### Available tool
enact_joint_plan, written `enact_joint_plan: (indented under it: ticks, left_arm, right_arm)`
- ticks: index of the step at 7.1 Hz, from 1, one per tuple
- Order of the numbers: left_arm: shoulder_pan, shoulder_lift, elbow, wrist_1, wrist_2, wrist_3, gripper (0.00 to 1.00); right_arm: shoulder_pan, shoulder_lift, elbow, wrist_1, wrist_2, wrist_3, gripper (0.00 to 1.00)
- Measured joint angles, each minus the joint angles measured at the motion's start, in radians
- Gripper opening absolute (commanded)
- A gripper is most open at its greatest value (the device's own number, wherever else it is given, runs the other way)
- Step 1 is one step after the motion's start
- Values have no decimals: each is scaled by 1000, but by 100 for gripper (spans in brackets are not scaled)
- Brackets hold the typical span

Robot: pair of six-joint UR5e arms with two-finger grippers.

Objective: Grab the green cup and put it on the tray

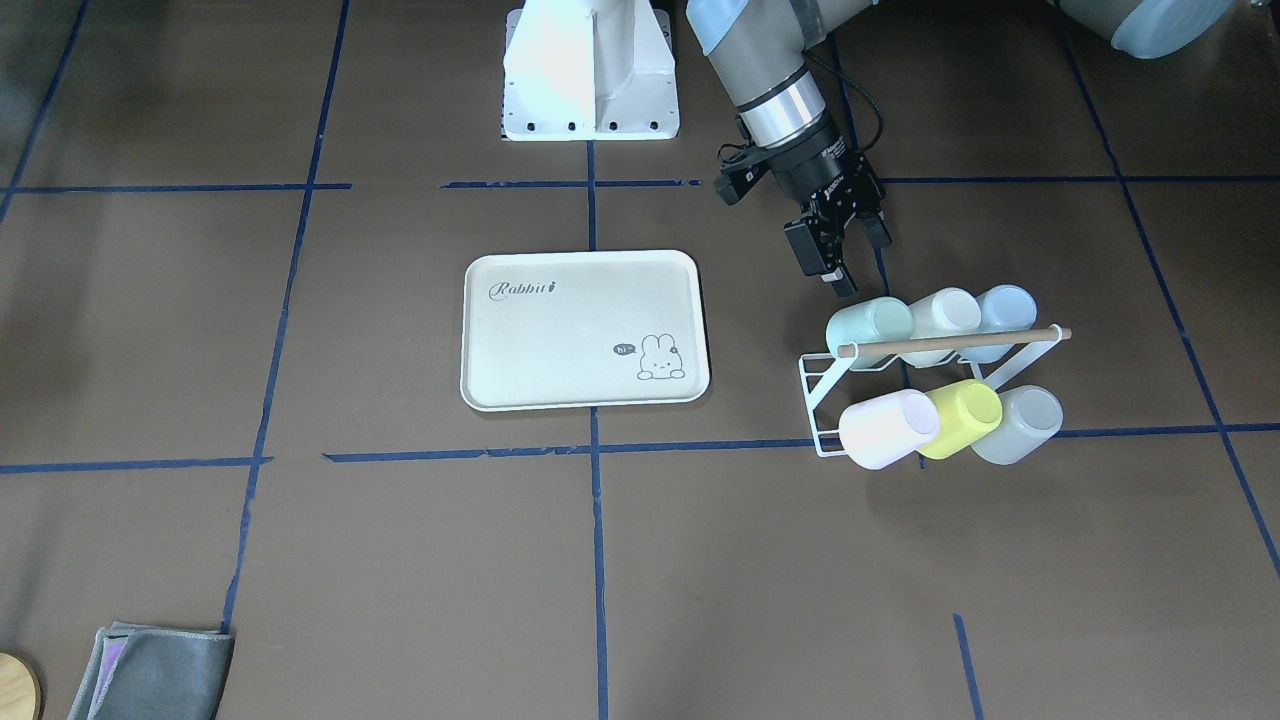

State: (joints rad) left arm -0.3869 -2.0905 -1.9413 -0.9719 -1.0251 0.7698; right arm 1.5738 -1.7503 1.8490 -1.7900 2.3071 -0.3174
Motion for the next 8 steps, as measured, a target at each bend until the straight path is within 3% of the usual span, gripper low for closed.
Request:
enact_joint_plan:
  ticks: [3,8]
  left_arm:
    - [-7,0,114,-129,28,1,100]
    - [-19,4,168,-171,32,-2,100]
  right_arm:
    - [0,0,-1,1,0,0,100]
    - [0,-1,-1,0,0,0,100]
